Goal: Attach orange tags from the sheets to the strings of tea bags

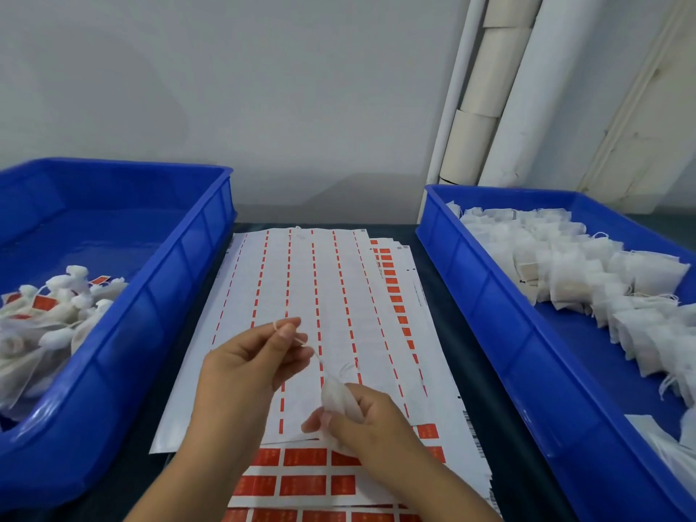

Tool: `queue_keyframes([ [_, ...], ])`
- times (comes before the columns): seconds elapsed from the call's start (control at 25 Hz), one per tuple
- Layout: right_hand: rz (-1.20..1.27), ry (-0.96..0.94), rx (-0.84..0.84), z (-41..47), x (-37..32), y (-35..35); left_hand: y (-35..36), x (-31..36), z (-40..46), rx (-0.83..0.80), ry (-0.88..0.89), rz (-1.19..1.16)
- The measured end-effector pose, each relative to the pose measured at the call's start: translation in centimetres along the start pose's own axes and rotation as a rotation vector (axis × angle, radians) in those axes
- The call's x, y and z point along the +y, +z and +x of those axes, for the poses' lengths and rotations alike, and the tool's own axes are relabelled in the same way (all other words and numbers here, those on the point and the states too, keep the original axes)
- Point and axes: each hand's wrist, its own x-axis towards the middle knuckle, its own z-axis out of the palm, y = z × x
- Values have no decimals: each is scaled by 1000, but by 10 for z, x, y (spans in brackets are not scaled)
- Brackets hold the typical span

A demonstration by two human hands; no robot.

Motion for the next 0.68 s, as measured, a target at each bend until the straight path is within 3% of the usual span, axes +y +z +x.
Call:
queue_keyframes([
  [0.2, -102, 82, -77, -2, 5, -13, -5, -4, 8, 77, -33, -110],
  [0.32, 121, 107, -152, -8, -2, -22, -10, -10, 16, 106, -71, -107],
  [0.48, 577, 26, -57, -7, -6, -28, -16, -28, 10, 137, -117, 249],
  [0.6, 515, -9, 89, -4, -8, -25, -18, -35, -11, 36, -87, 543],
  [0.68, 412, -8, 100, -2, -10, -21, -15, -35, -20, -65, -45, 697],
])
